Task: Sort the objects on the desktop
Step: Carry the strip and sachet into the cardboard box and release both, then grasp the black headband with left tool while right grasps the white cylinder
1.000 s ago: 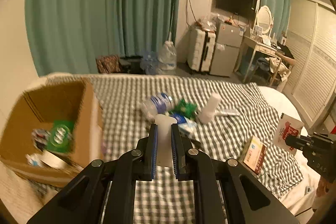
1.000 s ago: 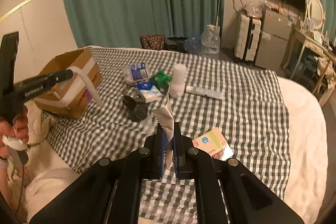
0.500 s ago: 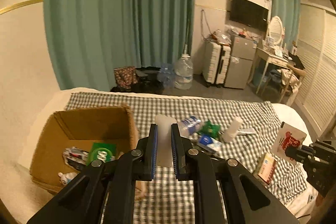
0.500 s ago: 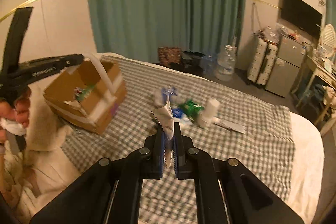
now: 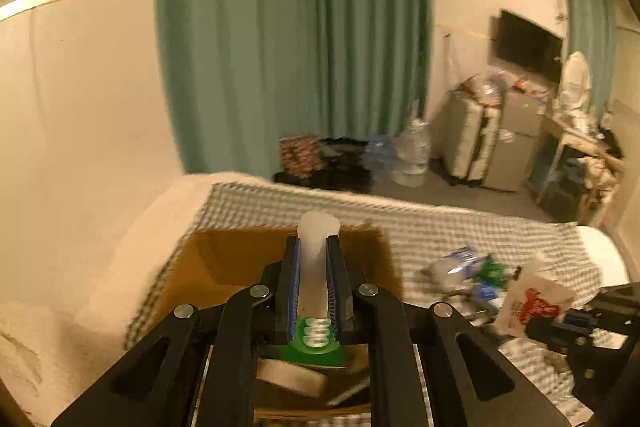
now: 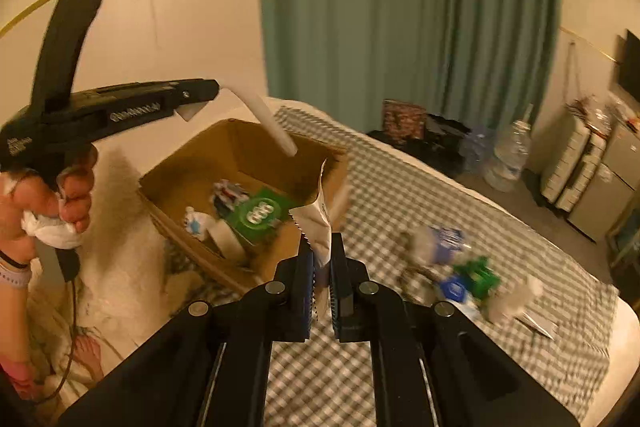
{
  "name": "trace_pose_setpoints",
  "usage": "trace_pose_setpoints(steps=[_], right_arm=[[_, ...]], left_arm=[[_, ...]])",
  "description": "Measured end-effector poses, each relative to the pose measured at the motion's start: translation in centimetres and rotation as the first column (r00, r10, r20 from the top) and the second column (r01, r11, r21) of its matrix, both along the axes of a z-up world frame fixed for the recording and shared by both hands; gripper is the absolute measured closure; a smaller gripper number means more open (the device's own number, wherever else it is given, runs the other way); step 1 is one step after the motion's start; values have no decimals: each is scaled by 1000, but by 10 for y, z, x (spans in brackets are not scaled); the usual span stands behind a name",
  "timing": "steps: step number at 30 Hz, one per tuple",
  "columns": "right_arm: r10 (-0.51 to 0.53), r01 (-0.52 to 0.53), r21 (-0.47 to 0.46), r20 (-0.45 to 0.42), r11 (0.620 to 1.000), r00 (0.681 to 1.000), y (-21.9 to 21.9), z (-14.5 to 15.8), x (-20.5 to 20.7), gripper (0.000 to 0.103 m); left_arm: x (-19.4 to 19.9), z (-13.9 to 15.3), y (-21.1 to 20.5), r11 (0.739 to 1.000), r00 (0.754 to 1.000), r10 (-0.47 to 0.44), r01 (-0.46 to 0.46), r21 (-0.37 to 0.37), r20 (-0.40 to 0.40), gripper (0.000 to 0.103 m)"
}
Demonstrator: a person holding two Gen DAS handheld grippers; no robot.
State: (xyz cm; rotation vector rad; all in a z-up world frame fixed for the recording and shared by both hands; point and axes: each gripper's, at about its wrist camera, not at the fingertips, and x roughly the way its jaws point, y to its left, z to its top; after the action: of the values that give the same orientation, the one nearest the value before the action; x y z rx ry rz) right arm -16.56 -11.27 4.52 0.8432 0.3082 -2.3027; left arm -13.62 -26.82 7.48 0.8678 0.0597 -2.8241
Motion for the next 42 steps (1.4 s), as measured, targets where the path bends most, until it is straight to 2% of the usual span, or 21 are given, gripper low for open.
trace_pose_setpoints(steps=[2,4,9,10,11,12,13,14,15,16,18,21,24,28,31,36,42], right_arm=[[32,-32,6,11,999,999,-23,-4,-6,96],[60,-60,0,30,998,998,-44,-8,-13,96],[87,-83,-42,101,996,991,-81,-19,-35,96],[83,-76,-57,123,995,989,-87,-22,-41,96],[89,-79,-73,147,994,985,-90,-24,-47,96],[97,-82,-92,176,992,980,-93,-26,-51,92],[99,-77,-109,207,991,973,-96,-29,-57,87],[89,-65,-112,226,992,970,-99,-31,-60,61],[70,-46,-110,233,993,970,-101,-31,-63,33],[45,-19,-112,231,994,972,-98,-31,-65,27],[18,14,-147,216,989,976,-88,-26,-64,26],[-29,59,-149,194,987,981,-66,-16,-58,26],[-99,117,-138,131,984,986,-26,-3,-45,26],[-218,228,-130,84,965,972,41,8,-33,26],[-302,312,-144,91,939,949,96,11,-24,20],[-465,465,-153,36,872,884,181,6,0,19],[-562,571,-164,97,805,821,254,-42,12,19]], left_arm=[[-4,-15,-18,999,999,24,-25,26,31,90],[-6,-30,-34,997,996,61,-63,39,58,82],[-5,-65,-58,992,985,89,-101,73,146,72],[-3,-68,-59,992,984,93,-104,68,154,64],[0,-71,-60,993,983,96,-106,59,158,50],[3,-72,-59,993,983,94,-103,52,156,42],[6,-72,-58,993,984,97,-105,48,149,28],[11,-72,-58,993,985,105,-111,43,139,20],[14,-71,-58,992,985,110,-117,41,131,18],[17,-70,-57,992,985,115,-121,40,127,17],[26,-68,-52,992,985,114,-121,40,131,15],[32,-65,-40,994,987,99,-104,31,126,11],[39,-61,-15,998,991,59,-62,23,117,1],[45,-56,31,1000,994,12,-11,-9,108,0],[43,-53,68,999,992,-53,54,-4,116,0],[41,-57,125,992,987,-124,121,35,107,0],[23,-87,196,970,963,-242,236,66,119,0]])
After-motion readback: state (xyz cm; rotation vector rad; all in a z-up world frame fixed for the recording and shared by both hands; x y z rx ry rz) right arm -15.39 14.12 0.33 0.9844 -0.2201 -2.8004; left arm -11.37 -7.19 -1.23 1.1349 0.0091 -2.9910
